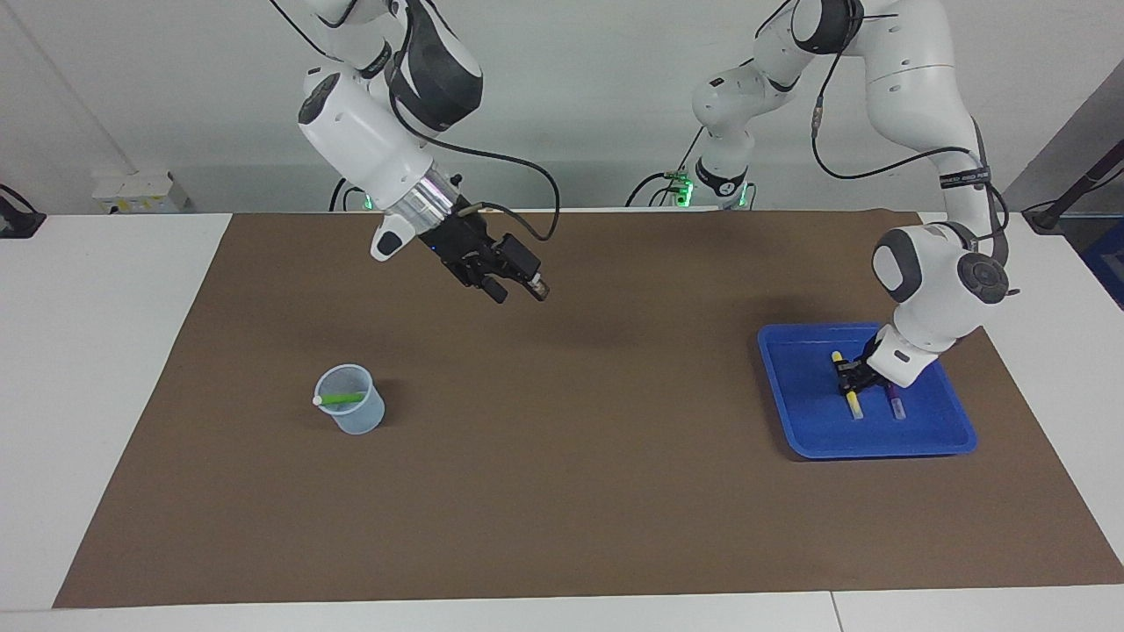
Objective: Transfer and insert pens with both arms
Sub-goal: 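Grasp the yellow pen with the left gripper while the right gripper withdraws, then lift the yellow pen with the left gripper toward the right gripper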
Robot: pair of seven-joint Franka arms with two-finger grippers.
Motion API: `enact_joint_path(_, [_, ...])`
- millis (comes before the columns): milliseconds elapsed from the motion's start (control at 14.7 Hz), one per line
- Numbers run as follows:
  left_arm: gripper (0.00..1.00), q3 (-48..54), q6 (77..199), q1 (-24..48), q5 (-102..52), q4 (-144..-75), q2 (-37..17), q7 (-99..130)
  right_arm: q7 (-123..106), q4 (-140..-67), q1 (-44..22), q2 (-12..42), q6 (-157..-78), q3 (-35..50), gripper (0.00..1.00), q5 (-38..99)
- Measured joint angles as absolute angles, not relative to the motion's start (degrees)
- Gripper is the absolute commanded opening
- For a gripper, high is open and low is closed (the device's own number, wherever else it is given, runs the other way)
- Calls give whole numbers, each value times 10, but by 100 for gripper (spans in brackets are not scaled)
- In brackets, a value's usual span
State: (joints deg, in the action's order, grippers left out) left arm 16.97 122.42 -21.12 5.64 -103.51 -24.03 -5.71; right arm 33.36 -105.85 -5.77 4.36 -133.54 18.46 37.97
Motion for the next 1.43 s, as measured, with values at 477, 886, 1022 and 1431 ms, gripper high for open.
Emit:
enact_joint_path(477, [0, 173, 1170, -198, 28, -984, -240, -52, 334, -1063, -96, 44, -1359, 185, 100, 380])
enact_joint_path(886, [0, 175, 1108, -184, -13, -980, -234, 142, 357, -1068, -128, 48, -1385, 185, 100, 380])
enact_joint_path(1022, [0, 177, 1087, -183, -51, -981, -229, 188, 357, -1069, -128, 48, -1385, 184, 100, 380])
enact_joint_path(1431, [0, 178, 1037, -183, -161, -995, -219, 272, 358, -1074, -129, 48, -1385, 185, 100, 380])
